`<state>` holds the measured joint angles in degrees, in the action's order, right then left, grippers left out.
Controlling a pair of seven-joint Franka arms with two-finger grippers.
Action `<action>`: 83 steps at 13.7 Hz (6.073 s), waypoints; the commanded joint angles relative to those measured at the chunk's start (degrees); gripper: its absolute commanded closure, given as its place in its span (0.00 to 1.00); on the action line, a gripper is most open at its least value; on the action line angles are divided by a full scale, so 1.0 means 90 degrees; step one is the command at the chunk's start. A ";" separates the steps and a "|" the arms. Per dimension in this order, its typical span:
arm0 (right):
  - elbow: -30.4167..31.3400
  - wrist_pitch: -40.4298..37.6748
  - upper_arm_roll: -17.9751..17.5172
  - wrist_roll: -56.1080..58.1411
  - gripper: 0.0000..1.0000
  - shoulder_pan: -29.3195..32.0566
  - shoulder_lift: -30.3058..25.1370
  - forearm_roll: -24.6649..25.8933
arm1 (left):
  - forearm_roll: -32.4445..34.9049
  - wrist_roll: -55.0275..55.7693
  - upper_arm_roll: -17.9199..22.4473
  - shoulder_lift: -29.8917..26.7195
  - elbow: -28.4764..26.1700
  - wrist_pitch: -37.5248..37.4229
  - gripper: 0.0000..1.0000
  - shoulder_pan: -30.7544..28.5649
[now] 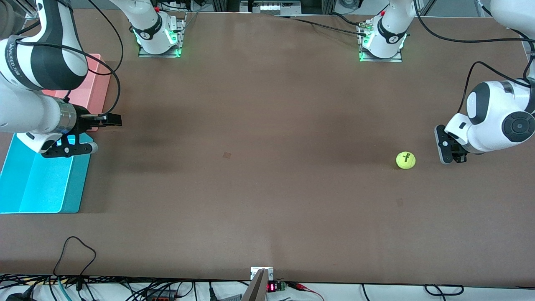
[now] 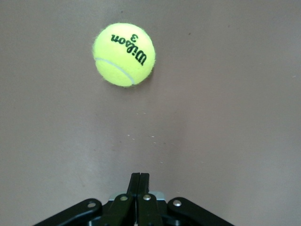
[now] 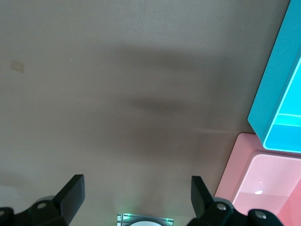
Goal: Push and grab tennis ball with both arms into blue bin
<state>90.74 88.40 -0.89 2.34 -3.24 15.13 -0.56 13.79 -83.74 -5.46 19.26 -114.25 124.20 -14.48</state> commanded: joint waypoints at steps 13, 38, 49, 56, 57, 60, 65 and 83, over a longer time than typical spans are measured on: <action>0.1194 0.1093 0.0040 0.0033 0.00 0.0009 -0.0322 0.0024 | 0.0568 -0.1456 -0.0019 0.0614 -0.0655 0.2332 1.00 -0.0861; 0.4430 0.4318 0.0069 0.0053 0.00 0.0565 -0.1183 0.0024 | 0.0617 0.1567 -0.2245 -0.0409 -0.0596 0.0186 0.92 -0.1350; 0.4449 0.4348 0.0079 0.0287 0.00 0.0780 -0.0870 0.0062 | -0.0165 0.5375 -0.2392 -0.0655 0.1403 -0.3485 0.00 -0.1292; 0.3982 0.4758 0.0069 0.0902 0.00 0.0780 -0.0480 0.0531 | -0.0516 0.7574 -0.2694 -0.0674 0.2841 -0.4904 0.00 -0.1252; 0.3816 0.4758 0.0060 0.0902 0.00 0.0780 -0.0383 0.0522 | -0.0535 0.7682 -0.2704 -0.0694 0.3025 -0.5039 0.00 -0.1262; 0.3600 0.4806 0.0060 0.0893 0.00 0.0780 -0.0138 0.0473 | -0.0536 0.8150 -0.2811 -0.0704 0.3670 -0.5614 0.00 -0.1252; 0.3385 0.4904 0.0060 0.0893 0.00 0.0790 0.0116 0.0453 | -0.1209 0.8464 -0.2006 -0.1231 0.3857 -0.5637 0.00 -0.0759; 0.3228 0.5353 0.0079 0.5535 0.00 0.1464 0.0468 0.1303 | -0.1385 0.9246 0.0059 -0.2237 0.2499 -0.3761 0.00 0.1687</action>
<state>120.58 136.76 0.28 42.11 8.59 18.93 10.28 1.77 -1.24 -4.16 0.45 -91.10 90.02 0.57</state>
